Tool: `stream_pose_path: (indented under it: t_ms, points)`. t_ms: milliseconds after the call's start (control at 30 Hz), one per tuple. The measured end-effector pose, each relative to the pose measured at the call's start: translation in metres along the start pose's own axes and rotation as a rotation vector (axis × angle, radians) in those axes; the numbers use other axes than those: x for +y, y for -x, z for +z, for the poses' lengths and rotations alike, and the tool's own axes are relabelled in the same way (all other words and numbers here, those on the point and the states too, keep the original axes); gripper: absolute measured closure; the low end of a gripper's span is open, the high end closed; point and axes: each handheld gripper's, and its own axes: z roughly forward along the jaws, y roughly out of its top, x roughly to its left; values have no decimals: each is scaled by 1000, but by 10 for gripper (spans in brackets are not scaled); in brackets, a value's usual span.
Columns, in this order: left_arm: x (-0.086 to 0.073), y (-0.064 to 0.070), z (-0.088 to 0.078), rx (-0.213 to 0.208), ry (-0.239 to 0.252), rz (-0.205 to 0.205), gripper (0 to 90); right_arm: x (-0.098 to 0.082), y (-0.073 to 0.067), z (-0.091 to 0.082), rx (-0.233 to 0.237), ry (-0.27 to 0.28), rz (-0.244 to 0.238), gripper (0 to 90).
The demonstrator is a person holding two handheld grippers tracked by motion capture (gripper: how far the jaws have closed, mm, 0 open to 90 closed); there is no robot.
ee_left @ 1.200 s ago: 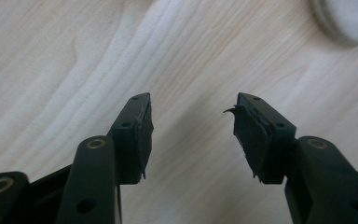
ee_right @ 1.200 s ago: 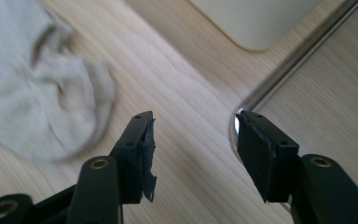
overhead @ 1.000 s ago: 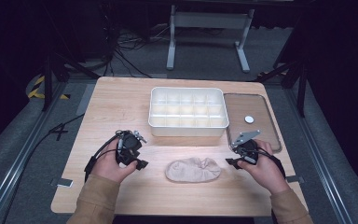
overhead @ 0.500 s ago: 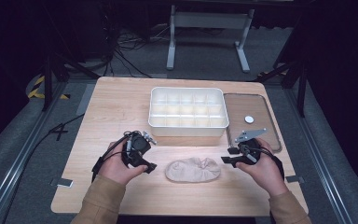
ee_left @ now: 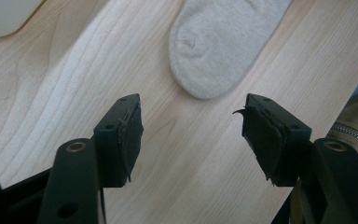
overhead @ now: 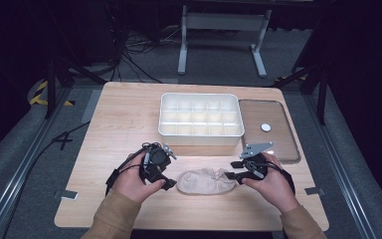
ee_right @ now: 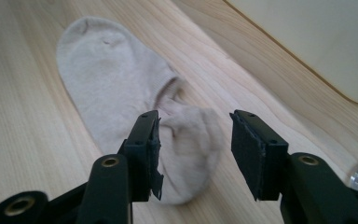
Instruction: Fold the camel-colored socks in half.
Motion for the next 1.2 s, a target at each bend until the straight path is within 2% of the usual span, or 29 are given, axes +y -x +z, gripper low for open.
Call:
stream_pose_path:
  t_ms: [33,100,133,167,267,300,367,500,567,633,700,767,967,1200]
  points:
    - [0,0,0,-3,-2,3,387,1,-3,1,11,1,21,552]
    - [0,0,0,-8,3,4,387,3,-10,2,70,12,85,599]
    - [0,0,0,-10,3,2,387,5,-14,2,93,17,98,608]
    - [0,-1,0,-11,2,2,387,6,-16,3,100,21,90,616]
    - [-1,-2,1,-11,1,-13,387,10,-23,7,80,20,24,660]
    - [-1,-2,1,-11,1,-13,386,10,-23,7,80,20,24,660]
    - [-1,-2,2,-11,0,-9,386,12,-28,10,66,9,-12,710]
    - [-1,-3,4,-13,-6,-11,386,13,-31,17,42,-21,-52,770]
    - [0,-3,6,-15,-9,-11,386,14,-33,20,20,-17,-81,820]
    - [0,-2,8,-15,-14,-13,386,14,-34,24,25,-13,-81,871]
    - [0,-2,8,-19,-15,-12,386,14,-33,28,22,-10,-75,884]
    - [0,-2,9,-18,-14,-14,386,13,-33,34,18,-16,-72,885]
    - [0,-4,11,-21,-15,-20,381,13,-38,46,47,-24,-78,876]
    - [0,-6,16,-28,-20,-23,380,10,-40,57,36,-62,-88,872]
